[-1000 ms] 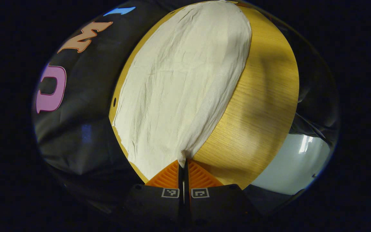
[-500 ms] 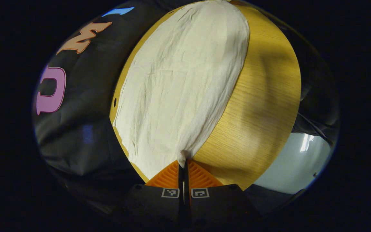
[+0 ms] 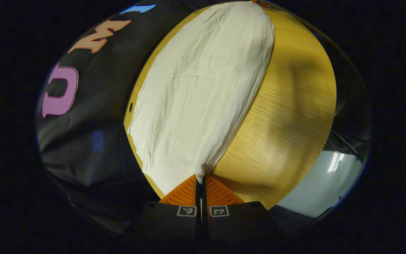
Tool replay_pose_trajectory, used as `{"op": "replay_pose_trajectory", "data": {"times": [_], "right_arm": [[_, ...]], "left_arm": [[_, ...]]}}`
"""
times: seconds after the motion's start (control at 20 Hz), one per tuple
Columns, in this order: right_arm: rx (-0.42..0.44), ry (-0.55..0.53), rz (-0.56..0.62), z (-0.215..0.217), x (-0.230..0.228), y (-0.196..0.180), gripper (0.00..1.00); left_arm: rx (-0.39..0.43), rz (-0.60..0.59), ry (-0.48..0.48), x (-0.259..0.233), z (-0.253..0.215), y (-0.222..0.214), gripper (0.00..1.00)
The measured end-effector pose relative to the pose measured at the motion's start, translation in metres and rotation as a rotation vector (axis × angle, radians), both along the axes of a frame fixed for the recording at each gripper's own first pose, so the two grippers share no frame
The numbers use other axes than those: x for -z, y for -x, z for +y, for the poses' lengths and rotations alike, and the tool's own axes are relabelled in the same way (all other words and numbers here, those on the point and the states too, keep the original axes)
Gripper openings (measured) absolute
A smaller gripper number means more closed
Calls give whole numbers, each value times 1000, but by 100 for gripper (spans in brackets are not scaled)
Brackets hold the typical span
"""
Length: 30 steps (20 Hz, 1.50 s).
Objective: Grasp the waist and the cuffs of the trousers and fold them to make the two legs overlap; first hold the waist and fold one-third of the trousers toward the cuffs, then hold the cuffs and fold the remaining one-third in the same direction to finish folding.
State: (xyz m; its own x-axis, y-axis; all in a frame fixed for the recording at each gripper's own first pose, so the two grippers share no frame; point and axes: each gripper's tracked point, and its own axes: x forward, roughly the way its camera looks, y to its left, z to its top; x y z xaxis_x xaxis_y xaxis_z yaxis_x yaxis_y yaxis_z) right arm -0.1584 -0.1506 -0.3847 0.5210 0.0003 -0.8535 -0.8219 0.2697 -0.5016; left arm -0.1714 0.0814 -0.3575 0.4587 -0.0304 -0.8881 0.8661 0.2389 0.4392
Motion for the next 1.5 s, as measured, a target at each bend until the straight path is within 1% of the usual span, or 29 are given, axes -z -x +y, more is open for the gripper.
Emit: {"op": "replay_pose_trajectory", "data": {"times": [0.1, 0.15, 0.4, 0.45, 0.5, 0.65, 0.8, 0.95, 1.0, 1.05, 1.1, 1.2, 1.5], "right_arm": [[7, -11, -23, 5, -11, -6, 5], [13, -23, -40, 6, -17, -12, 8], [75, -90, -129, 9, -50, -46, 7], [76, -104, -148, 11, -57, -56, 5], [74, -115, -164, 12, -60, -64, 7], [75, -151, -193, 16, -70, -86, 7], [84, -165, -212, 20, -76, -106, 7], [123, -178, -246, 26, -82, -129, 7], [138, -171, -259, 26, -83, -138, 5], [160, -167, -264, 25, -82, -146, 7], [180, -174, -273, 28, -83, -153, 5], [203, -178, -291, 34, -86, -170, 7], [268, -184, -344, 45, -89, -215, 7]], "left_arm": [[-16, -30, 5, -10, 0, -18, 0], [-33, -51, 5, -17, 1, -27, 0], [-112, -142, 2, -45, -4, -68, 0], [-126, -155, -3, -47, -4, -77, 0], [-141, -168, -8, -47, -5, -82, 0], [-179, -209, -6, -52, -8, -100, 0], [-214, -251, 1, -67, -11, -122, 0], [-232, -275, 38, -76, -20, -144, 0], [-221, -285, 46, -79, -23, -152, 0], [-209, -296, 50, -79, -27, -163, 0], [-203, -304, 53, -79, -29, -175, 0], [-204, -318, 89, -81, -34, -196, 0], [-263, -342, 178, -79, -39, -247, 0]]}}
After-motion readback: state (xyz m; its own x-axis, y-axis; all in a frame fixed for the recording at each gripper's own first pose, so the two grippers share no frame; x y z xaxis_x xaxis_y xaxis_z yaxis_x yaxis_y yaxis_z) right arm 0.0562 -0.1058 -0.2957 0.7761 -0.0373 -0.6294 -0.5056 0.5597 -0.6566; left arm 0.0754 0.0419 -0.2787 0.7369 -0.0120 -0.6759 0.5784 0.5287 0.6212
